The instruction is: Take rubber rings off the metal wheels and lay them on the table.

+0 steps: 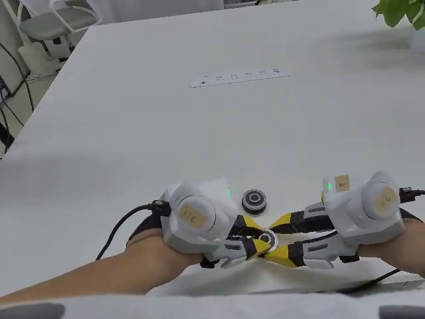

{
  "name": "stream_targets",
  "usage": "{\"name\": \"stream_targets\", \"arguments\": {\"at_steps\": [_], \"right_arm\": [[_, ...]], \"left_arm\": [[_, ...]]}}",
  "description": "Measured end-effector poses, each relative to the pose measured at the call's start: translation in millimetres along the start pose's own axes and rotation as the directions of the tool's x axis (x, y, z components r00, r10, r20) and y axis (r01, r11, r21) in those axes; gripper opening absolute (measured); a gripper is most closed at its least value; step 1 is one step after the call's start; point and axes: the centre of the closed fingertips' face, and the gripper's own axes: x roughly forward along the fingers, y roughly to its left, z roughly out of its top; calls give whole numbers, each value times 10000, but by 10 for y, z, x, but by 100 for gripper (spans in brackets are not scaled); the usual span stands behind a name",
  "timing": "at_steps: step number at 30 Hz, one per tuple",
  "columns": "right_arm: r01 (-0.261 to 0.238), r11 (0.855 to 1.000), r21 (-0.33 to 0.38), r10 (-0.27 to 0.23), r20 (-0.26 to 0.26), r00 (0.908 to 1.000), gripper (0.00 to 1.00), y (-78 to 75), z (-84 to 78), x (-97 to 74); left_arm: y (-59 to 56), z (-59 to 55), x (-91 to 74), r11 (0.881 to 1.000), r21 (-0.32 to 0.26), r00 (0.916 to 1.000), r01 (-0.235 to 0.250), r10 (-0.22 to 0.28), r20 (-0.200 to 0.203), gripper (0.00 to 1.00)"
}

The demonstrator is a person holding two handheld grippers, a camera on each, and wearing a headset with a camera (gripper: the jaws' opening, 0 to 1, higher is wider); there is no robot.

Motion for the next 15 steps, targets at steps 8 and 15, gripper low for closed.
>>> {"name": "stream_targets", "arguments": {"at_steps": [8, 15], "right_arm": [[-8, 10000, 69, 8, 11, 10000, 23, 14, -28, -31], [28, 9995, 312, -29, 36, 10000, 20, -7, -71, -67]], "left_arm": [[67, -43, 50, 10000, 9, 10000, 0, 0, 1, 7], [85, -60, 69, 10000, 20, 10000, -2, 2, 9, 7]]}}
